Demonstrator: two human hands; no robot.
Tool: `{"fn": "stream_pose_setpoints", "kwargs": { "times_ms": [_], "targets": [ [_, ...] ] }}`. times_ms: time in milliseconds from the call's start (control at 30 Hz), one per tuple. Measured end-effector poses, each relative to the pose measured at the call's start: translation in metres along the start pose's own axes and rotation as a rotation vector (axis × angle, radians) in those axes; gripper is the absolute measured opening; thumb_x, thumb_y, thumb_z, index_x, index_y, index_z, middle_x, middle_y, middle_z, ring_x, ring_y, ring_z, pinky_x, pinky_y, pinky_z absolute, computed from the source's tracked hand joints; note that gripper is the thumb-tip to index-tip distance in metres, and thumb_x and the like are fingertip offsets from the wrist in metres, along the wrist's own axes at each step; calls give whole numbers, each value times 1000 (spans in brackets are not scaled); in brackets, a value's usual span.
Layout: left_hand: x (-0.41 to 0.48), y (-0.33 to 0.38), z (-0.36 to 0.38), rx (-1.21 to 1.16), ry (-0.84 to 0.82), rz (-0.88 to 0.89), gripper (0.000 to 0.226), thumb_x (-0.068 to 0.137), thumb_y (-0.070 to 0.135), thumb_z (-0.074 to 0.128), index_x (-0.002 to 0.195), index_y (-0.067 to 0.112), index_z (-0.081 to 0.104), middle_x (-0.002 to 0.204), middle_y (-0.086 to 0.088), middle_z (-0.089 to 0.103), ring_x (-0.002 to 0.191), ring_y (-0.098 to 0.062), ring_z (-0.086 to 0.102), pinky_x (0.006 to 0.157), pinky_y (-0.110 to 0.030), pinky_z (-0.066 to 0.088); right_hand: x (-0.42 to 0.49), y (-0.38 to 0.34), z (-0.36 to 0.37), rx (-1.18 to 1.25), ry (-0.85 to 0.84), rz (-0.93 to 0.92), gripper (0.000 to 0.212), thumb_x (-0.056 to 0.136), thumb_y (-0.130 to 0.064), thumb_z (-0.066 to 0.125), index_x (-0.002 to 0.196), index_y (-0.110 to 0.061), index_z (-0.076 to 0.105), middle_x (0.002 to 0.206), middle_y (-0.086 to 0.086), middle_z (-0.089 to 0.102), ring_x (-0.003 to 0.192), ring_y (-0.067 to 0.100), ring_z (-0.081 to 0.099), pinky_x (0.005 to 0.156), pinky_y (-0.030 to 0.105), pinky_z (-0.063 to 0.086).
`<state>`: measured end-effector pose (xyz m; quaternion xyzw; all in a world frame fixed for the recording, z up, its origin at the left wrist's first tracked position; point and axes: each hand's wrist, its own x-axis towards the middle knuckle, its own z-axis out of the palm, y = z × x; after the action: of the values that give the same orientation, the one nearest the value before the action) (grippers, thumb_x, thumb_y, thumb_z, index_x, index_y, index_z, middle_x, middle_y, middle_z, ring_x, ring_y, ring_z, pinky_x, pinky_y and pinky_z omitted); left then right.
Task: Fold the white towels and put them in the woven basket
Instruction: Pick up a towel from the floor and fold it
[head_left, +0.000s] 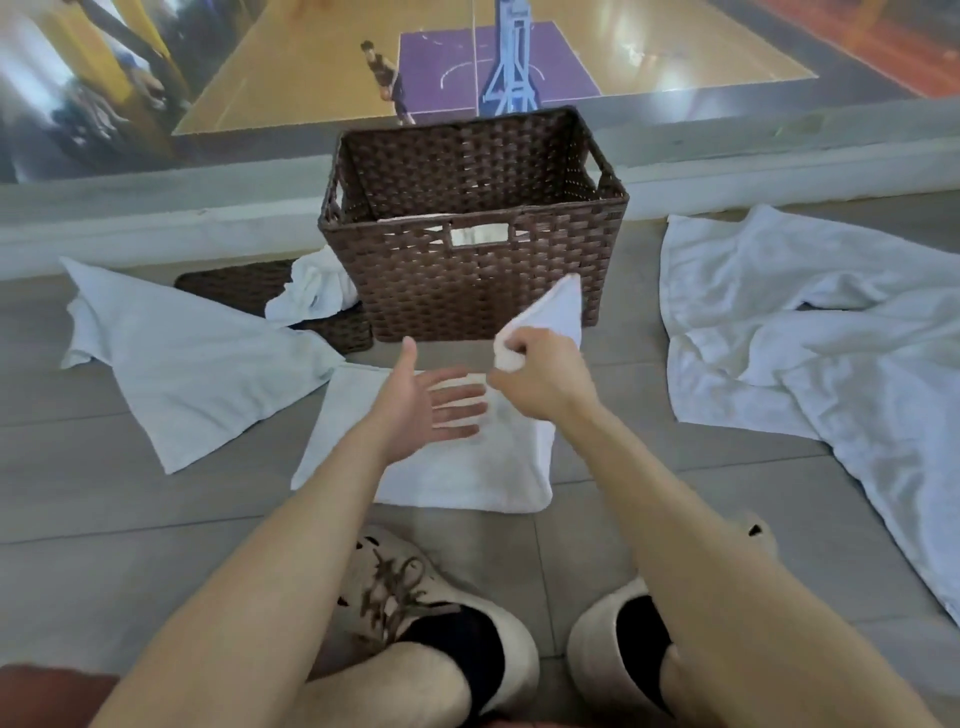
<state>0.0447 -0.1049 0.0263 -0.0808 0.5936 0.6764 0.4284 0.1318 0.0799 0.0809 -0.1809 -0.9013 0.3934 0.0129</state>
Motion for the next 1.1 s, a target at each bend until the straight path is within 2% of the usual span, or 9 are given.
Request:
{"fn": "stream_pose_setpoints", "kwargs": {
  "times_ms": [133, 233, 300, 367, 467, 633, 800, 933, 1100],
  "targets": [
    [-32, 14, -63, 91, 31, -36, 71, 94, 79, 57, 130, 20, 75, 120, -6, 81, 118, -30, 74, 98, -45, 57, -22, -44, 65, 154, -467, -96, 42, 94, -54, 74, 125, -27, 70, 114, -11, 74, 102, 10, 73, 89, 35, 62],
    [-15, -10, -100, 469, 276, -48, 54, 85, 34, 90, 131, 12, 73, 125, -6, 76, 108, -26, 71, 88, -42, 60, -27, -11, 86, 29, -312, 1, 23, 101, -42, 66, 109, -21, 73, 105, -6, 76, 96, 15, 74, 91, 44, 61],
    [-1, -23, -115, 565, 356, -35, 30, 89, 10, 80, 118, 7, 73, 124, -11, 72, 98, -28, 68, 82, -40, 59, -26, 18, 92, -167, -171, 120, 26, 100, -38, 66, 115, -18, 71, 111, -2, 75, 102, 21, 71, 90, 39, 59],
    [12, -31, -122, 551, 363, -39, 19, 89, 13, 74, 107, 6, 73, 114, -12, 73, 92, -28, 69, 78, -38, 58, -22, 41, 98, -230, -61, 256, 42, 99, -41, 66, 132, -15, 64, 126, 6, 69, 112, 28, 66, 88, 36, 53],
    [21, -37, -117, 554, 368, -36, 49, 86, 39, 83, 120, 7, 68, 119, -8, 73, 102, -27, 74, 79, -36, 61, -14, 64, 112, -201, -20, 410, 65, 95, -50, 68, 139, -5, 52, 134, 15, 63, 121, 36, 62, 88, 39, 51],
    [36, -46, -120, 683, 421, 209, 69, 95, 47, 68, 150, 8, 54, 156, -12, 57, 140, -34, 56, 114, -45, 48, -4, 80, 131, -13, 16, 582, 83, 88, -60, 75, 140, -1, 46, 135, 16, 61, 124, 38, 61, 85, 39, 50],
    [28, -23, -140, 705, 518, 410, 34, 106, 26, 59, 137, 13, 64, 124, 0, 69, 114, -23, 64, 95, -32, 46, -4, 88, 138, 52, 21, 625, 78, 76, -60, 84, 123, -3, 60, 106, 10, 72, 89, 29, 69, 52, 29, 41],
    [35, -51, -165, 792, 575, 117, 54, 101, 33, 67, 149, 12, 52, 138, -10, 65, 129, -34, 62, 101, -35, 48, -9, 81, 150, 7, 20, 592, 76, 71, -64, 84, 113, -6, 59, 100, 5, 70, 87, 27, 67, 57, 31, 44],
    [38, -51, -161, 846, 567, 104, 34, 102, 25, 61, 132, 9, 59, 122, -11, 68, 119, -37, 63, 88, -35, 44, -7, 73, 147, -7, -7, 590, 41, 85, -40, 82, 98, -5, 65, 83, 4, 64, 68, 19, 58, 50, 27, 37]
  ]
}}
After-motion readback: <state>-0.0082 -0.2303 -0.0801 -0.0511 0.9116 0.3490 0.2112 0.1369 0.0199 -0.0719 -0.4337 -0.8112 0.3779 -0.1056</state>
